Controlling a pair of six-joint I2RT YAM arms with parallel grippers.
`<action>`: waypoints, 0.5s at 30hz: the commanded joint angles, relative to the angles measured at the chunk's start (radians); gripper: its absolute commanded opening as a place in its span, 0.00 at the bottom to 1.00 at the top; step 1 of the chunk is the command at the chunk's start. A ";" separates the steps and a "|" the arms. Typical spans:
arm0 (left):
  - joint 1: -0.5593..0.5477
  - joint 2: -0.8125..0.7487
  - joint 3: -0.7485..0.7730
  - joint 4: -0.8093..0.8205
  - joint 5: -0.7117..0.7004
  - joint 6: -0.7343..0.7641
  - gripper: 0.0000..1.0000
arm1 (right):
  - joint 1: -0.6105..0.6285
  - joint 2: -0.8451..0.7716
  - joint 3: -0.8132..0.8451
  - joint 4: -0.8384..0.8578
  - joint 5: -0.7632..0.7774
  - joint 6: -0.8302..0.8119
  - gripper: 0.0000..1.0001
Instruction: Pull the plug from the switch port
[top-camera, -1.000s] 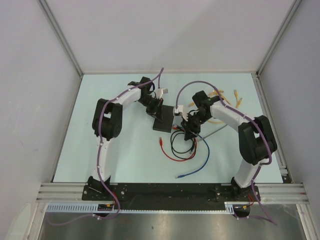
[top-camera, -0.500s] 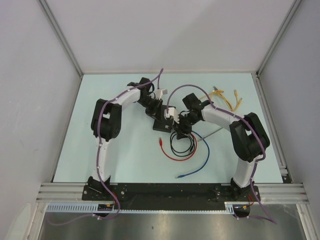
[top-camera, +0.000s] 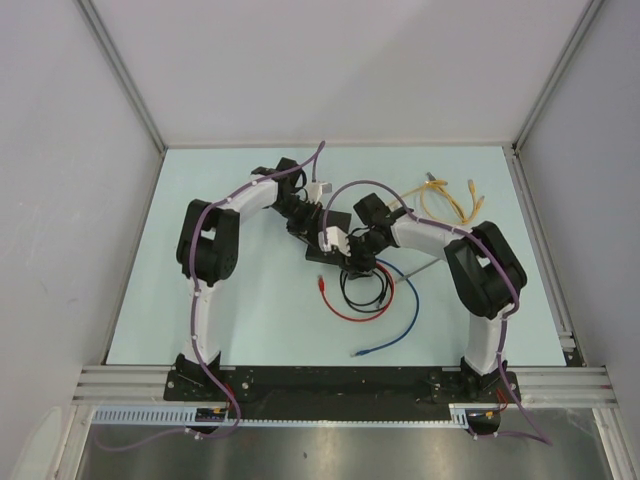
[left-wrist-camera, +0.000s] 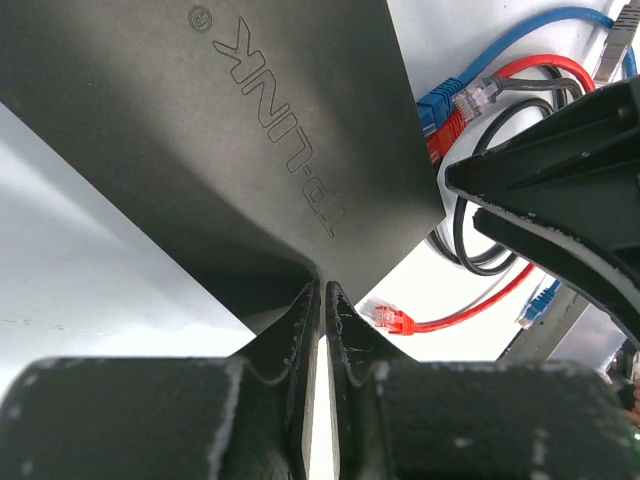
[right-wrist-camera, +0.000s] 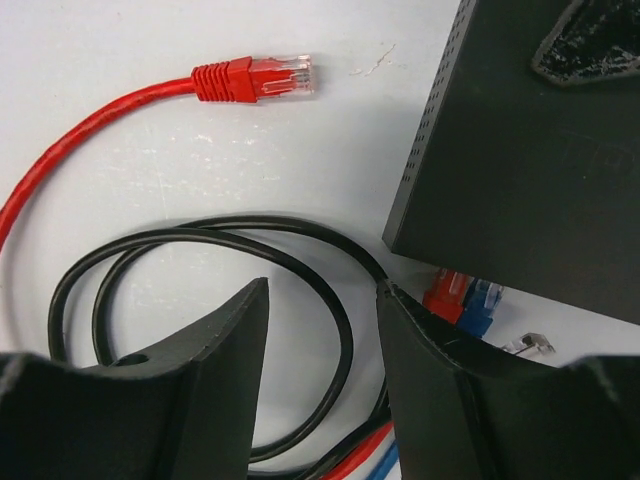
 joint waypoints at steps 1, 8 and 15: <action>-0.004 -0.039 -0.005 0.006 -0.037 0.029 0.13 | 0.013 0.007 0.001 -0.002 0.020 -0.077 0.52; -0.004 -0.018 0.009 0.004 -0.031 0.020 0.13 | 0.061 0.061 0.004 -0.019 0.138 -0.132 0.46; -0.004 -0.008 0.019 0.001 -0.027 0.020 0.13 | 0.035 0.030 0.004 -0.044 0.090 -0.138 0.07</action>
